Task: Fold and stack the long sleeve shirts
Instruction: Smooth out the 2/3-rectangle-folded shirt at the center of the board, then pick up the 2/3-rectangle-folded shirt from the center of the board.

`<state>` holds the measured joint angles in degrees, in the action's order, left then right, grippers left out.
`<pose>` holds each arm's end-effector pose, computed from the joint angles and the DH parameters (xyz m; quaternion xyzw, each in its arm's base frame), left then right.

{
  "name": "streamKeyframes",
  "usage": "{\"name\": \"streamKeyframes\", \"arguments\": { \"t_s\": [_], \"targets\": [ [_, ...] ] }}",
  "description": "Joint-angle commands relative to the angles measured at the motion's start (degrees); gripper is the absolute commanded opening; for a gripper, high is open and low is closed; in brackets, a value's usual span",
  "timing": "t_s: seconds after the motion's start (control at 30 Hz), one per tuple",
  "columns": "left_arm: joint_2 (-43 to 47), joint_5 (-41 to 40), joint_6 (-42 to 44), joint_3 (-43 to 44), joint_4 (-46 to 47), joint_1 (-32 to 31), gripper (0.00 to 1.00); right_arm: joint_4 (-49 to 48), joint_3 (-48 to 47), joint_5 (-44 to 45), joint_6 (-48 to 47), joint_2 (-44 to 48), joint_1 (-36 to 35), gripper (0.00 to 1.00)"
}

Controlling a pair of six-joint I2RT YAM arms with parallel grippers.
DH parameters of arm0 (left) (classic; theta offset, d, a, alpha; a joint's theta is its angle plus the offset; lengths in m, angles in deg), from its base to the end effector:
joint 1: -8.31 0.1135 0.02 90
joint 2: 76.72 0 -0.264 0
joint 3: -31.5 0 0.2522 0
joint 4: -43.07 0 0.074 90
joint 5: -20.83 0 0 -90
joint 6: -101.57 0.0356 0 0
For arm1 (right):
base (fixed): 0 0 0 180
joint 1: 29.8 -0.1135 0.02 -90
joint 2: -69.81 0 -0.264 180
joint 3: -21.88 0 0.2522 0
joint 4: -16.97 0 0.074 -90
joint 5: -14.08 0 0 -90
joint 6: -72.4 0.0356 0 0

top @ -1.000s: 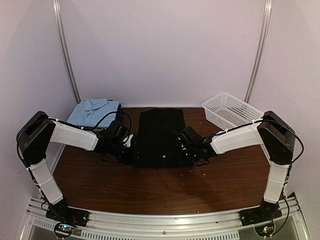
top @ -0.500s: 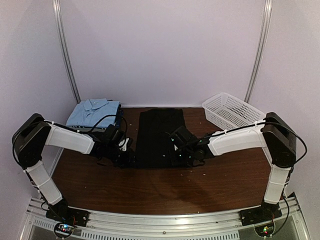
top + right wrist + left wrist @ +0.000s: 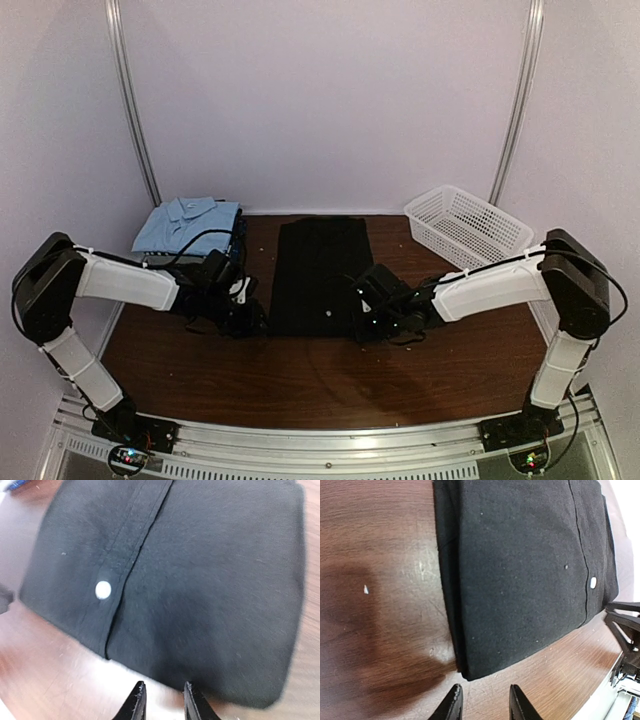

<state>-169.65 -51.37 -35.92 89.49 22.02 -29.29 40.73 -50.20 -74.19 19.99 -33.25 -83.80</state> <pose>0.2315 -0.1920 0.1433 -0.0364 0.9451 -0.3044 0.1128 0.2120 0.2899 0.1514 -0.1315 0.9438 0.2071 0.2215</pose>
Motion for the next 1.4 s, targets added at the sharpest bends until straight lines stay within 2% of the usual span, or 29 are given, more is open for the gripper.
{"name": "streamKeyframes", "arguments": {
  "t_s": [0.0,0.37,0.63,0.77,0.9,1.37],
  "targets": [
    [1.5,-1.0,1.0,-0.3,0.3,0.0,0.33,-2.5,4.1,-0.3,2.3,6.3,1.6,0.27],
    [1.8,-1.5,1.5,-0.4,-0.5,0.0,0.33,-6.6,13.1,-2.8,4.3,5.9,4.8,0.26],
    [1.8,-1.5,2.6,-0.7,0.0,0.0,0.33,-8.4,19.2,-2.3,6.6,13.0,5.9,0.27],
    [0.7,-0.9,2.9,-0.6,1.0,0.0,0.33,-10.6,21.6,-4.6,6.7,13.7,8.0,0.3],
    [-0.2,-0.8,2.9,-0.6,1.6,-0.1,0.33,-14.8,22.4,-7.9,6.8,12.8,9.4,0.3],
    [-3.0,0.1,2.8,-1.6,4.1,-0.1,0.33,-18.9,21.9,-11.4,7.2,8.3,10.1,0.28]
  ]
}}
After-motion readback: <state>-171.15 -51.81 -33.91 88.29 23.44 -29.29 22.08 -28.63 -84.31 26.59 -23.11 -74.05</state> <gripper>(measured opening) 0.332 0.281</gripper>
